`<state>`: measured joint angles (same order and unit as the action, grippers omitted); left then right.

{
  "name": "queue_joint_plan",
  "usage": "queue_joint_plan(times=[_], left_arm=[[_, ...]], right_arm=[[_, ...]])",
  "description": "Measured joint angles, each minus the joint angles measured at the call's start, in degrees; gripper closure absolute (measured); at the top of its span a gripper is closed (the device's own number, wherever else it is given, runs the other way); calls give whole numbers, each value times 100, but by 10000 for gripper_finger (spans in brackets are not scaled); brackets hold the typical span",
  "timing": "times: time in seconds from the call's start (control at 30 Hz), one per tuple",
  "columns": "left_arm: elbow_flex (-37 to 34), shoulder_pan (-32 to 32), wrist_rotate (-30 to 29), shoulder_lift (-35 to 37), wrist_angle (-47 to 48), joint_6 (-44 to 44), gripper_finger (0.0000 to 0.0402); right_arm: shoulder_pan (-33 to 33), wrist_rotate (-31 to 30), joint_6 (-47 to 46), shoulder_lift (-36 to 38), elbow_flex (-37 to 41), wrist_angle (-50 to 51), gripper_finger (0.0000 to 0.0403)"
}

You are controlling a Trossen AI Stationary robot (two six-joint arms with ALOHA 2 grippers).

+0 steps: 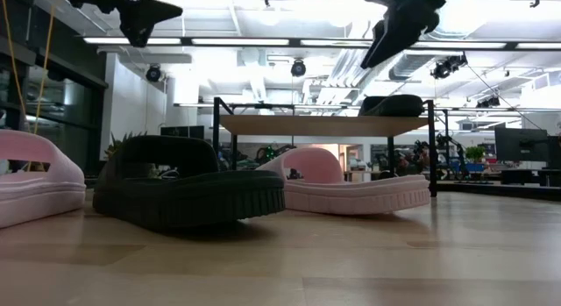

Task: Pick and place slides into the shelf
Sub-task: Put the black slipper on the shelf

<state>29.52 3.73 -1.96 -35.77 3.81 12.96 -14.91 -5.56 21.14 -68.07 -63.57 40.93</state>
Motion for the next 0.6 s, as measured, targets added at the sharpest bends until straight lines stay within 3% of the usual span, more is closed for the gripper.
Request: queue_joint_plan(times=[0.43,0.6], left_arm=[[-96,0,20,-104,942,504,176],[-262,0,339,-393,933,741,176]], right_arm=[[600,-5,-672,-9,0,-2,180],[778,-11,-944,-11,0,0,180]])
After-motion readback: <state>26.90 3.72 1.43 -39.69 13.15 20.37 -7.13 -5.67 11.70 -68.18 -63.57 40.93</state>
